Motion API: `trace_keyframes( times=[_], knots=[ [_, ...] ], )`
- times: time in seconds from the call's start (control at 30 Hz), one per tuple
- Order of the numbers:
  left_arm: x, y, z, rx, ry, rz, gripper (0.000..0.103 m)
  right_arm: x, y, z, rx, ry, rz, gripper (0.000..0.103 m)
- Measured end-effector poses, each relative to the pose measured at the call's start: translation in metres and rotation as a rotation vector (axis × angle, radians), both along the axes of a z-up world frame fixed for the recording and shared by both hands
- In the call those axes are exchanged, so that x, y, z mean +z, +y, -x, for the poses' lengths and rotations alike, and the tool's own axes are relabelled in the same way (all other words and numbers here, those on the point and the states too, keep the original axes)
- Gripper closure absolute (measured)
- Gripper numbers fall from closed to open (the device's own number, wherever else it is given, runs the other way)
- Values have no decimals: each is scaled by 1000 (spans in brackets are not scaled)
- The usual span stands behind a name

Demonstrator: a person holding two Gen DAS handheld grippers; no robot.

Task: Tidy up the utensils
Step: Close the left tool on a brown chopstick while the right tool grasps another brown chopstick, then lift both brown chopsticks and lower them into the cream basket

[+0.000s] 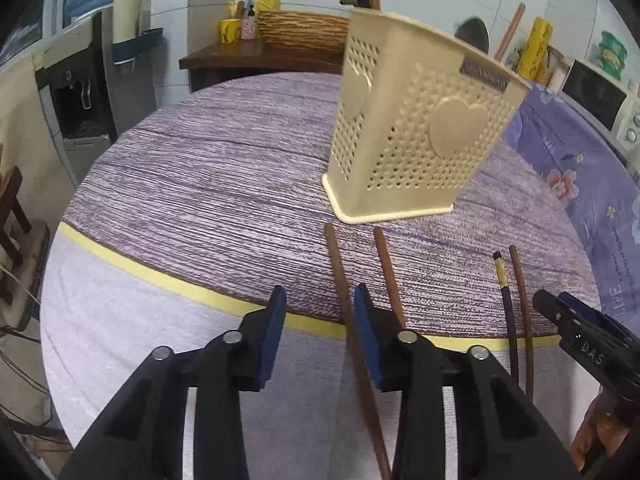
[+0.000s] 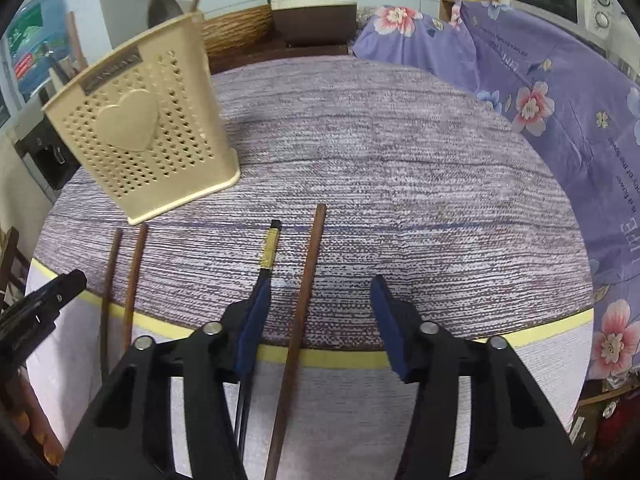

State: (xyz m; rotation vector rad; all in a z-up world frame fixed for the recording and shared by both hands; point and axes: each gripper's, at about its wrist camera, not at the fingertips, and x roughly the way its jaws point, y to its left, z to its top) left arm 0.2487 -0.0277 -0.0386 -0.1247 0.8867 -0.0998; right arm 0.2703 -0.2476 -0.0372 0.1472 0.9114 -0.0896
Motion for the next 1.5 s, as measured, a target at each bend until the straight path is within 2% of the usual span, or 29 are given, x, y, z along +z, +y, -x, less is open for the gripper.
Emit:
trace_keyframes(
  times=[0.2,0.4,0.53,0.67,0.83,0.93,1.03,1.1,1.23,1.5],
  knots=[
    [-17,-9,-13,15,40,3,76,-15,9,-16,-1,32,2,72],
    [-18,-9,-19,37,13,-40,84,-19,6,-28,-23,22,18,83],
    [-18,-13,-26,43,7,-79,93,-21,8,-39,-36,11,53,88],
    [-18,-15,-30,40,3,-97,94,-22,6,-50,-39,3,70,93],
    [-18,-15,-30,40,0,-99,94,-22,7,-50,-35,-3,77,94],
    [-18,-14,-31,43,0,-91,95,-21,3,-49,-39,-8,34,94],
    [-17,-10,-31,42,-11,-54,95,-19,-7,-48,-29,-20,-64,95],
    [-12,-4,-26,40,-30,-18,95,-15,-13,-44,-13,-45,-144,95],
    [10,4,-15,30,-87,32,95,0,-21,-31,6,-105,-213,95],
    [81,31,23,-4,-261,116,95,70,-38,22,93,-337,-207,95]
  ],
)
